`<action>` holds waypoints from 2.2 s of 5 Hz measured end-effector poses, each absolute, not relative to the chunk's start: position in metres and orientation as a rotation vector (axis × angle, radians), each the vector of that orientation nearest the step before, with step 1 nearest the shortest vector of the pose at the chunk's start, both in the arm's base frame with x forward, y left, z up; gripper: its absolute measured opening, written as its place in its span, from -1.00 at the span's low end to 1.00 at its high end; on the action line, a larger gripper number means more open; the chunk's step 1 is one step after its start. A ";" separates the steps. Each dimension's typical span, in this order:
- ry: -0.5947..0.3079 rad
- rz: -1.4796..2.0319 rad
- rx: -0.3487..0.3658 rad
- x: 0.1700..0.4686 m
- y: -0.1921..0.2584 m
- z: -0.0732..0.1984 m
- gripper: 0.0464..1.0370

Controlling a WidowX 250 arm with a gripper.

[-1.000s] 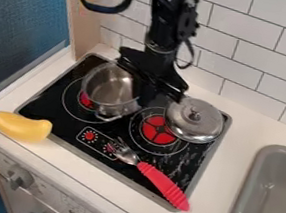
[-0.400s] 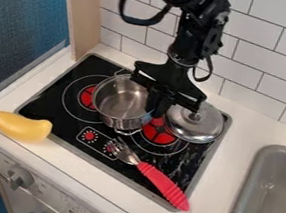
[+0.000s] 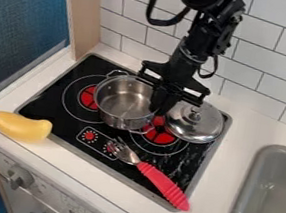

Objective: Move the silver pot in between two burner

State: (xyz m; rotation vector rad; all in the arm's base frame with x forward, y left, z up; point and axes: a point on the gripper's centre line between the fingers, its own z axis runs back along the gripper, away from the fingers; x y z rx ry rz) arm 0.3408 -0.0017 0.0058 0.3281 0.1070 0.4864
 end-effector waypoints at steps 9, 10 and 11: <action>-0.051 0.377 0.190 0.308 0.050 0.088 0.93; -0.076 0.329 0.171 0.299 0.051 0.111 0.93; -0.076 0.337 0.142 0.273 0.050 0.132 0.93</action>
